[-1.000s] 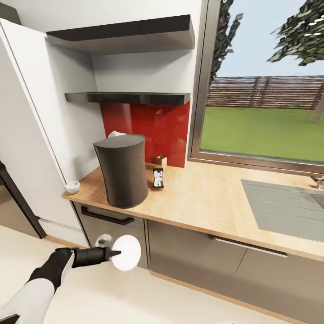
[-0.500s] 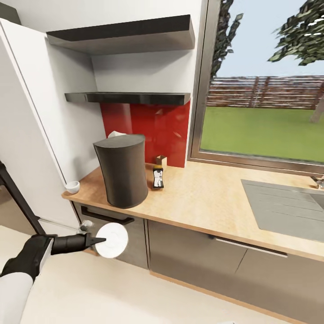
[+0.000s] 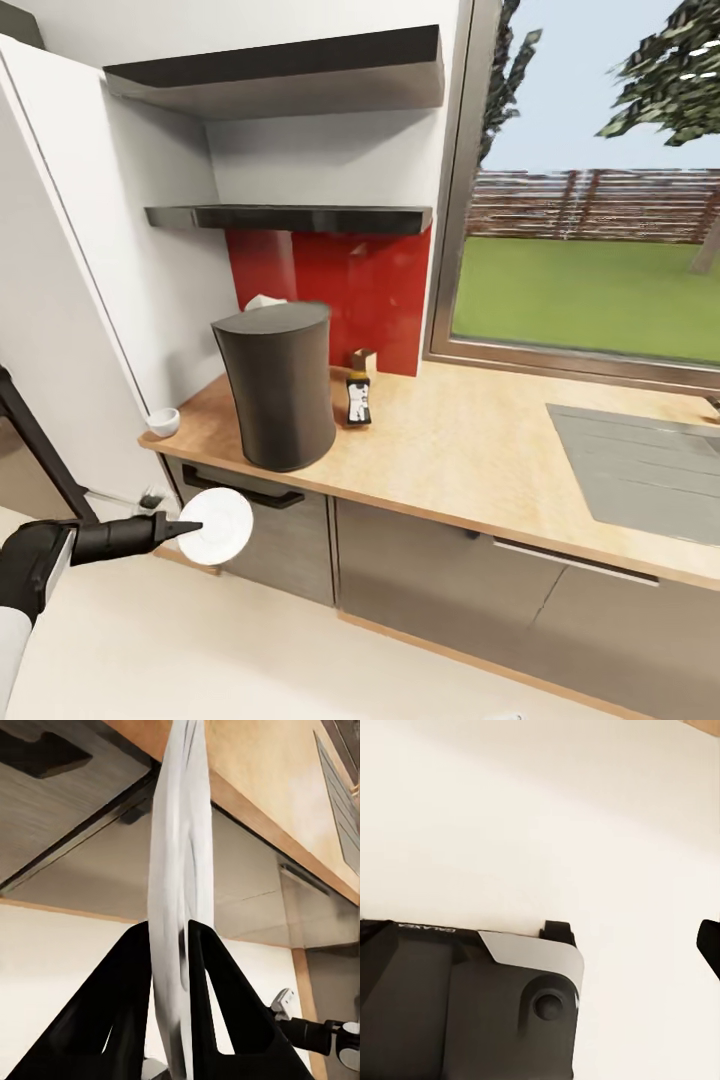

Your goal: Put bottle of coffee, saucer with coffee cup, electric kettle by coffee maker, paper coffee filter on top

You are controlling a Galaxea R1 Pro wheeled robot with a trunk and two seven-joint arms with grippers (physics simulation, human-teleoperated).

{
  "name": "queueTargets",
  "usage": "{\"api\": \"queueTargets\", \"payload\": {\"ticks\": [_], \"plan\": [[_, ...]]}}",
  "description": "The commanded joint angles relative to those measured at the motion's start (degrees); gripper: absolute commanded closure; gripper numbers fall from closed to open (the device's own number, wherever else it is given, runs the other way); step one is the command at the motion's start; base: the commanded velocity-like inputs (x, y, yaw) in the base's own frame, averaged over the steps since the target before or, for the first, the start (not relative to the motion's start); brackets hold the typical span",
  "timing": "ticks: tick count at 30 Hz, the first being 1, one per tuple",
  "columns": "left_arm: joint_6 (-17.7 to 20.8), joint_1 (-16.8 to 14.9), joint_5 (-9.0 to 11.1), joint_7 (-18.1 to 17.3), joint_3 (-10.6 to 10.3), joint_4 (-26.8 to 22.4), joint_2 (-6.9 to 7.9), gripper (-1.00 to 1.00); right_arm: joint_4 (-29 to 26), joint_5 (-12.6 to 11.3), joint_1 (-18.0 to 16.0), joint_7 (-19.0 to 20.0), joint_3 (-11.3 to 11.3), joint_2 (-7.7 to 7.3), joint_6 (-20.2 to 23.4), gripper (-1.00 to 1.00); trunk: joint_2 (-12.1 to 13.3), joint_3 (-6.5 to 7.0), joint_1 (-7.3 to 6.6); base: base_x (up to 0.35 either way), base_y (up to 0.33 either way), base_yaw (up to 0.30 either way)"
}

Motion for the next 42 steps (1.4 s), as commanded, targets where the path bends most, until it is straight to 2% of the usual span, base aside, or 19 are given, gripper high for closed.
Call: {"api": "queueTargets", "payload": {"ticks": [1,10,16,21,23,27,30,33,34,36,37,38,42], "plan": [[0.5,-0.1,-0.6,-0.5,0.5,0.0,0.03,1.0,0.0,-0.5,-0.1,0.1,0.5,0.0,0.2,-1.0,-0.1,-0.12,0.06,0.229,0.23,0.0],[0.7,-0.6,-0.5,-0.9,0.9,-0.1,0.29,1.0,0.0,-0.5,0.0,0.1,0.5,0.0,0.2,-1.0,-0.1,-0.12,0.06,0.148,0.29,0.0],[0.9,-0.6,-0.1,-1.0,1.0,-0.1,1.61,1.0,0.0,-0.5,0.0,0.1,0.5,0.0,0.3,-1.0,-0.1,-0.12,0.06,0.01,0.336,0.0],[2.9,-0.6,0.8,-1.0,1.0,-0.1,2.19,1.0,0.0,-0.5,0.0,0.1,0.5,0.0,0.3,-1.0,-0.1,-0.12,0.06,0.001,0.271,-0.114],[3.3,-0.8,0.9,-0.8,1.4,-0.1,2.08,1.0,0.0,-0.5,0.0,0.1,0.5,0.0,0.3,-1.0,-0.1,-0.12,0.06,0.0,0.051,-0.24],[3.6,-2.8,0.8,0.2,4.2,0.0,1.42,1.0,0.0,-0.5,0.0,-0.1,0.5,-0.05,0.3,-1.0,-0.1,-0.12,0.06,0.0,0.012,-0.153],[3.9,-4.8,0.9,4.1,5.4,0.1,0.27,1.0,0.1,-0.5,0.0,-0.1,0.4,-0.58,0.5,-1.0,-0.1,-0.12,0.06,0.0,0.002,-0.033],[4.3,-6.4,3.0,11.3,8.5,0.1,-3.12,1.0,0.1,-0.7,0.1,-0.1,0.4,-1.16,0.7,-1.0,-0.1,-0.12,0.06,0.0,0.0,-0.007],[4.3,-6.7,4.4,15.2,10.2,0.1,-4.69,1.0,0.1,-0.8,0.3,-0.1,0.4,-1.24,0.7,-1.0,-0.1,-0.12,0.06,0.0,0.0,-0.002],[4.3,-7.4,7.0,22.0,11.8,0.0,-6.29,1.0,0.0,-1.3,0.6,-0.2,0.3,-1.34,0.7,-1.0,-0.1,-0.12,0.06,0.0,0.0,-0.001],[4.3,-7.6,8.3,24.4,12.1,0.0,-6.57,1.0,0.0,-1.9,0.7,-0.2,0.3,-1.42,0.7,-1.0,-0.1,-0.12,0.06,0.0,0.0,0.0],[4.2,-7.7,10.4,27.4,12.3,0.0,-6.81,1.0,0.0,-3.4,0.7,-0.2,0.3,-1.5,0.7,-1.0,-0.1,-0.12,0.06,0.0,0.0,0.0],[4.0,-7.9,16.1,34.6,12.6,0.0,-7.17,1.0,0.0,-8.6,0.8,-0.2,0.3,-1.53,0.7,-1.0,-0.1,-0.12,0.06,0.0,0.0,0.0]]}}
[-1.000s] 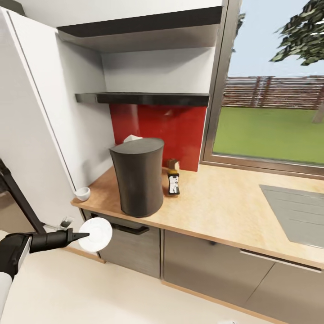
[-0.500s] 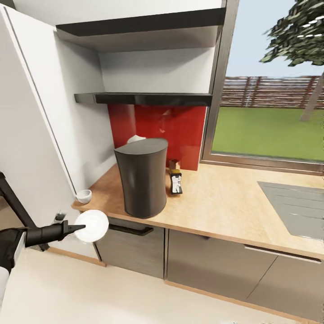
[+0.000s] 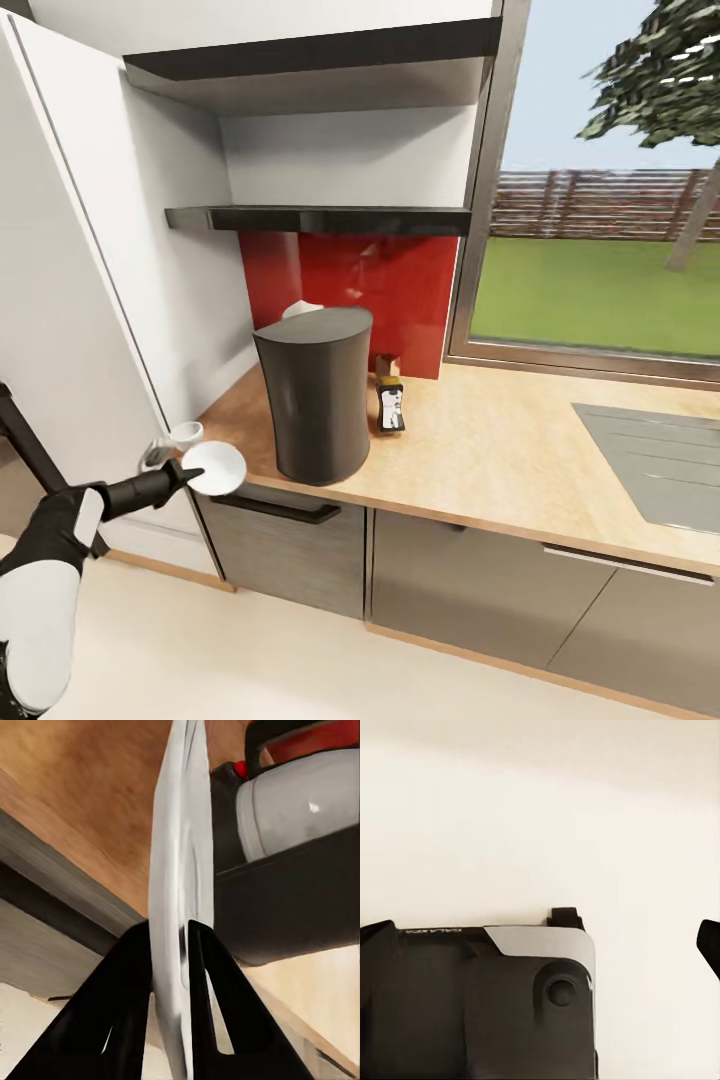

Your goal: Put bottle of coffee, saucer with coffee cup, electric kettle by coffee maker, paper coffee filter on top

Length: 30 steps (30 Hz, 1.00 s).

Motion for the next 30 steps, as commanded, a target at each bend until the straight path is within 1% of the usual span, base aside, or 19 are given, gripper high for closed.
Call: {"api": "queueTargets", "payload": {"ticks": [1,2,4,5,7,9,10,12,14,15,18,23,30], "plan": [[0.4,-0.1,1.3,1.3,0.2,0.0,-0.04,1.0,-0.1,-1.0,0.0,0.0,0.5,-0.06,0.3,-1.0,-0.1,-0.12,0.03,0.0,0.0,0.0],[0.4,-0.2,3.0,3.0,0.2,-0.1,-0.08,1.0,-0.1,-1.5,0.0,0.0,0.5,-0.07,0.3,-1.0,-0.1,-0.12,0.03,0.0,0.0,0.0],[0.3,-0.6,5.2,5.0,0.1,-0.1,-0.14,1.0,-0.1,-1.8,0.0,0.0,0.5,-0.08,0.3,-1.0,-0.1,-0.12,0.03,0.0,0.0,0.0],[0.2,-1.2,6.5,6.6,0.1,-0.1,-0.17,1.0,-0.1,-1.9,0.0,0.1,0.5,-0.07,0.3,-1.0,-0.1,-0.12,0.03,0.0,0.0,0.0],[0.2,-1.8,7.8,9.1,0.1,-0.1,-0.6,1.0,-0.1,-2.0,0.0,0.2,0.5,-0.02,0.3,-1.0,-0.1,-0.12,0.03,0.0,0.0,0.0],[0.1,-2.3,8.8,10.0,0.1,-0.1,-1.32,1.0,-0.1,-2.0,0.0,0.3,0.5,0.02,0.2,-1.0,-0.1,-0.12,0.03,0.0,0.0,0.0],[0.1,-2.7,9.3,10.4,0.1,-0.1,-1.93,1.0,-0.1,-2.0,0.0,0.3,0.5,0.05,0.1,-1.0,-0.1,-0.12,0.03,0.0,0.0,0.0],[-0.1,-2.2,10.1,11.0,0.8,-0.7,-2.57,1.0,-0.2,-2.1,0.6,0.3,0.5,0.55,-0.6,-1.0,-0.1,-0.12,0.04,0.0,0.0,0.0],[0.0,-2.2,10.8,11.6,1.4,-1.4,-3.21,1.0,-0.2,-2.0,1.3,0.3,0.5,0.61,-1.1,-1.0,-0.1,-0.12,0.04,0.0,0.0,0.0],[0.0,-2.2,11.2,11.3,1.2,-1.0,-3.54,1.0,-0.1,-2.0,1.6,0.3,0.5,0.71,-0.9,-1.0,-0.1,-0.12,0.04,0.0,0.0,0.0],[-0.1,-2.2,11.8,10.4,1.3,-0.4,-3.17,1.0,-0.2,-2.0,2.6,0.3,0.5,0.66,-1.6,-1.0,-0.1,-0.12,0.04,0.0,0.0,0.0],[-1.3,-2.3,13.7,11.0,1.4,-0.5,-3.2,1.0,-0.1,-2.0,2.9,0.2,0.5,0.46,-2.9,-1.0,-0.1,-0.12,0.04,0.0,0.0,0.0],[-3.3,-2.3,16.0,13.3,1.5,-0.5,-4.56,1.0,-0.1,-2.0,3.4,0.0,0.5,0.32,-3.0,-1.0,-0.1,-0.12,0.04,0.001,0.0,0.0]]}}
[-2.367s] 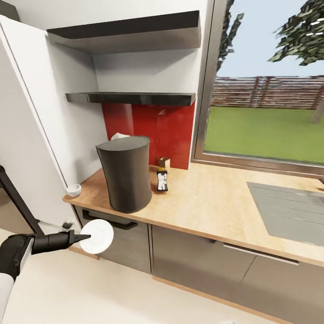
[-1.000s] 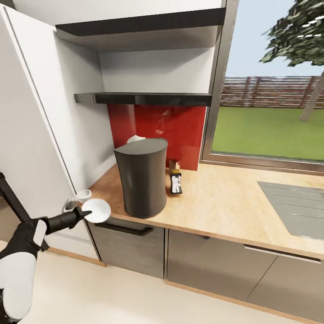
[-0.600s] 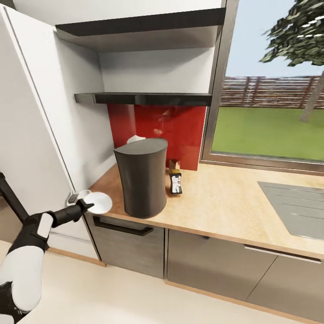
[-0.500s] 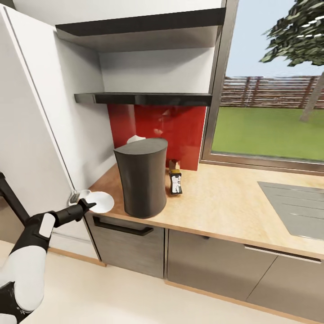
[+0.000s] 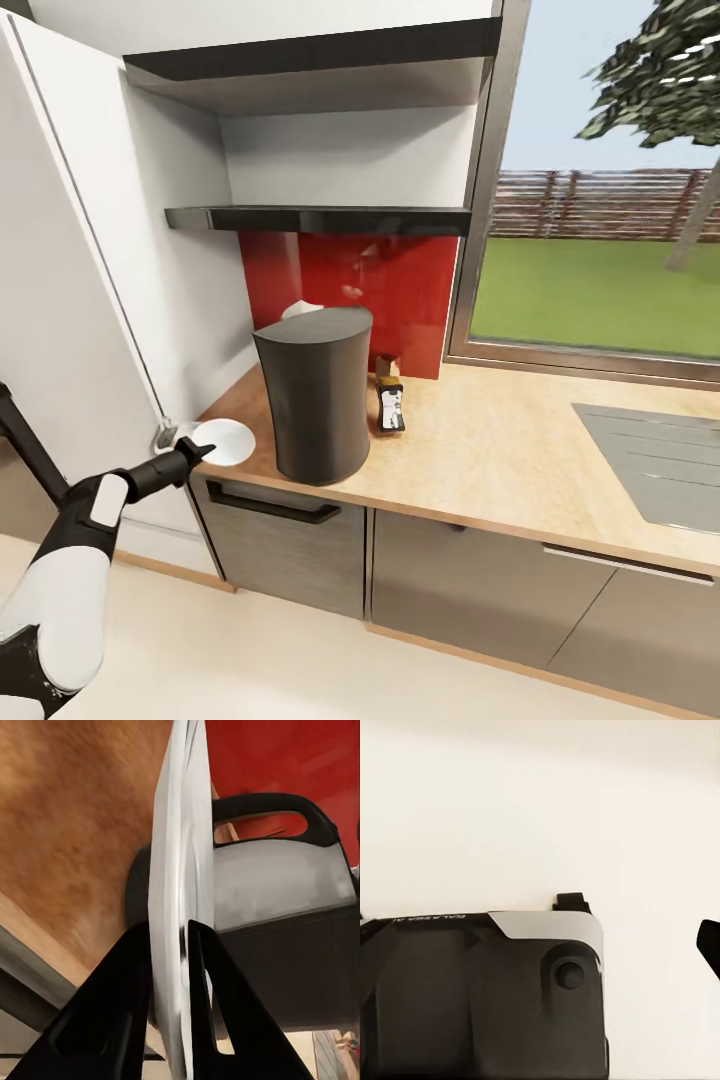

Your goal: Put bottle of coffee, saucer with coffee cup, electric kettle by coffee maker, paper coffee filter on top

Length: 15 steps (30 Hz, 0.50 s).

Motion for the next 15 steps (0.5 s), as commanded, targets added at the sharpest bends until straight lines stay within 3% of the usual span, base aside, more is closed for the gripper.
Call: {"api": "queueTargets", "payload": {"ticks": [1,7,9,15], "plan": [[0.0,-0.1,0.3,0.1,0.2,0.0,-0.21,1.0,0.0,-0.5,0.0,0.0,0.5,-0.04,0.2,-1.0,-0.1,-0.12,0.03,0.049,0.0,0.0],[-1.8,-0.1,2.4,1.9,0.1,0.0,-0.76,1.0,0.0,-0.5,0.2,0.0,0.5,-0.08,0.2,-1.0,-0.1,-0.12,0.03,0.225,0.0,0.0],[-3.7,-0.1,3.0,1.9,0.1,-0.1,-0.75,1.0,0.0,-0.5,0.2,0.0,0.5,-0.08,0.2,-1.0,-0.1,-0.12,0.03,0.082,0.0,0.0],[-3.7,-0.1,3.0,1.9,0.0,-0.1,-0.72,1.0,0.0,-0.5,0.4,0.0,0.5,-0.08,0.2,-1.0,-0.1,-0.12,0.03,0.013,0.0,-0.053]]}}
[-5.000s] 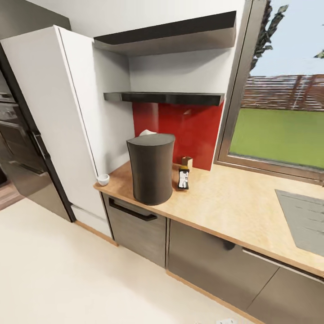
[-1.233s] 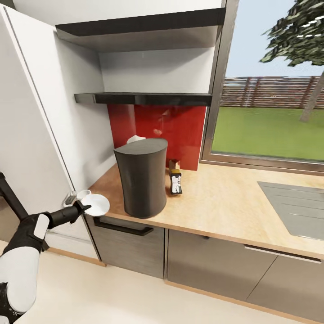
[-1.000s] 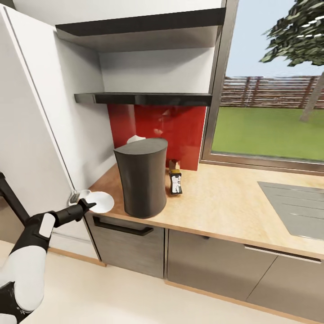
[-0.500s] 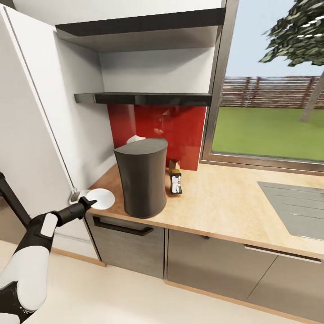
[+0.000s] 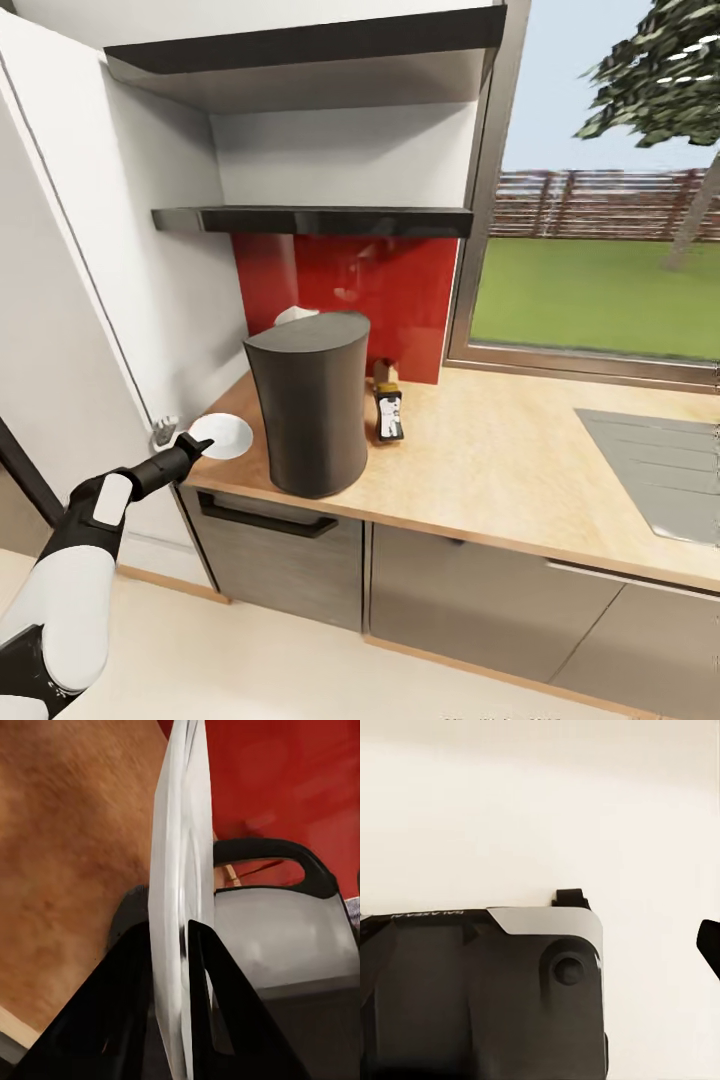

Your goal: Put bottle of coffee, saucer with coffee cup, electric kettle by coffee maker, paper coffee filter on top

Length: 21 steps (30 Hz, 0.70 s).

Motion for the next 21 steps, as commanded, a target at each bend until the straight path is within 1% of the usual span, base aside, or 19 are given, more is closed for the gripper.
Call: {"api": "queueTargets", "payload": {"ticks": [1,4,11,13,14,15,16,21], "plan": [[0.4,-0.1,0.0,-0.2,0.2,0.0,0.0,1.0,-0.1,-0.5,0.0,0.0,0.5,-0.03,0.3,-1.0,-0.1,-0.12,0.03,0.001,0.0,-0.212],[0.4,-0.1,-0.1,-0.2,0.6,0.4,0.04,1.0,-0.1,-0.5,0.1,0.0,0.5,-0.03,0.3,-1.0,-0.1,-0.12,0.03,0.0,0.0,-0.183],[0.3,0.6,-0.1,-0.2,1.3,0.9,-0.18,1.0,-0.1,-0.4,0.1,0.0,0.5,-0.02,0.3,-1.0,-0.1,-0.12,0.03,0.0,0.0,-0.021],[0.2,0.9,-0.1,-0.2,2.5,0.9,-0.15,1.0,-0.1,-0.4,0.1,0.0,0.5,0.03,0.3,-1.0,-0.1,-0.12,0.03,0.0,0.0,-0.001],[0.2,1.0,-0.1,-0.1,3.7,0.9,-0.14,1.0,-0.1,-0.4,0.1,0.0,0.5,0.05,0.3,-1.0,-0.1,-0.12,0.03,0.0,0.0,0.0],[0.2,1.0,-0.2,0.0,4.4,0.8,-0.14,1.0,-0.1,-0.4,0.1,0.0,0.5,0.05,0.3,-1.0,-0.1,-0.12,0.03,0.0,0.0,0.0],[0.1,1.1,-0.3,1.0,5.5,0.9,-0.28,1.0,-0.1,-0.5,0.1,0.0,0.5,0.06,0.3,-1.0,-0.1,-0.12,0.03,0.0,0.0,0.0],[0.1,2.2,-0.1,2.0,5.9,1.2,-0.65,1.0,-0.1,-0.5,0.1,0.0,0.5,0.06,0.3,-1.0,-0.1,-0.12,0.03,0.0,0.0,0.0]]}}
